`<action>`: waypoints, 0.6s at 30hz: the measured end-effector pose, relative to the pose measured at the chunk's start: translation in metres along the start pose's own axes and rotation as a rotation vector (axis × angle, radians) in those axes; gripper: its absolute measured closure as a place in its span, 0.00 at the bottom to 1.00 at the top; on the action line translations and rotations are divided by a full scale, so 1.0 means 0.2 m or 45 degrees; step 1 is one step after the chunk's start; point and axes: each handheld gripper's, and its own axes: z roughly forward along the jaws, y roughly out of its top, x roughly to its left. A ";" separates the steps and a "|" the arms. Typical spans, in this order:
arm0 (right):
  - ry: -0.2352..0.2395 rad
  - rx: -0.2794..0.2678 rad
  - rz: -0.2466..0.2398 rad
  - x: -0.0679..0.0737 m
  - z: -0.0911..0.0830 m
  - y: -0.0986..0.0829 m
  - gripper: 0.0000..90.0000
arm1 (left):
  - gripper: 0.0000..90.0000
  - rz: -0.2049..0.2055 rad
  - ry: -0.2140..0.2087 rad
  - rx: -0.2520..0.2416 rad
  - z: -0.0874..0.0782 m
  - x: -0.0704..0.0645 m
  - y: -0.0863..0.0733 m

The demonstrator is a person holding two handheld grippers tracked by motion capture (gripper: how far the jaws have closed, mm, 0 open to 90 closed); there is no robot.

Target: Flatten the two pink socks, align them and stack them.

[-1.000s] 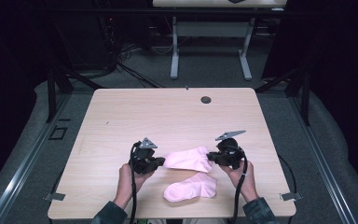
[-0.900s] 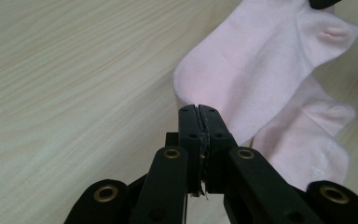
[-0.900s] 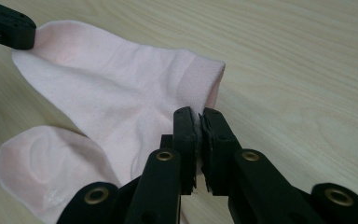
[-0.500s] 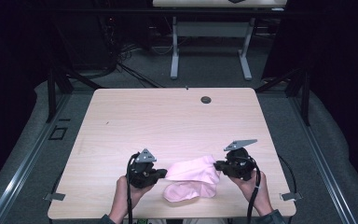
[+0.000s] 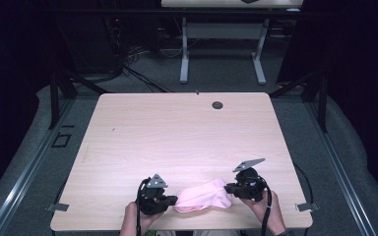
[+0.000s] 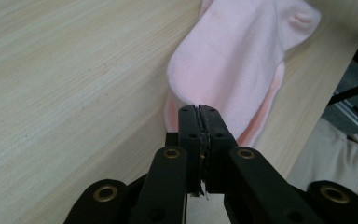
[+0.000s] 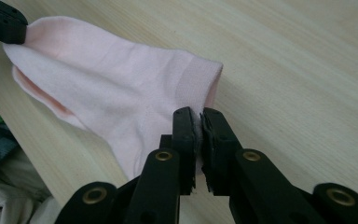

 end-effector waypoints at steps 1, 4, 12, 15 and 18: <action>-0.006 0.015 -0.007 0.00 0.02 0.00 0.93 | 0.98 0.008 0.005 0.011 0.00 0.00 -0.01; -0.020 0.017 -0.015 0.00 0.08 -0.02 0.89 | 0.86 0.000 0.040 0.015 0.00 0.02 -0.02; -0.049 -0.087 0.065 -0.04 0.00 -0.06 0.34 | 0.24 -0.049 0.131 -0.082 -0.12 0.09 -0.05; -0.111 -0.144 0.114 -0.07 -0.06 -0.09 0.20 | 0.17 -0.072 0.168 -0.110 -0.19 0.13 -0.08; -0.178 -0.193 0.155 -0.12 -0.12 -0.14 0.08 | 0.12 -0.114 0.257 -0.130 -0.24 0.19 -0.13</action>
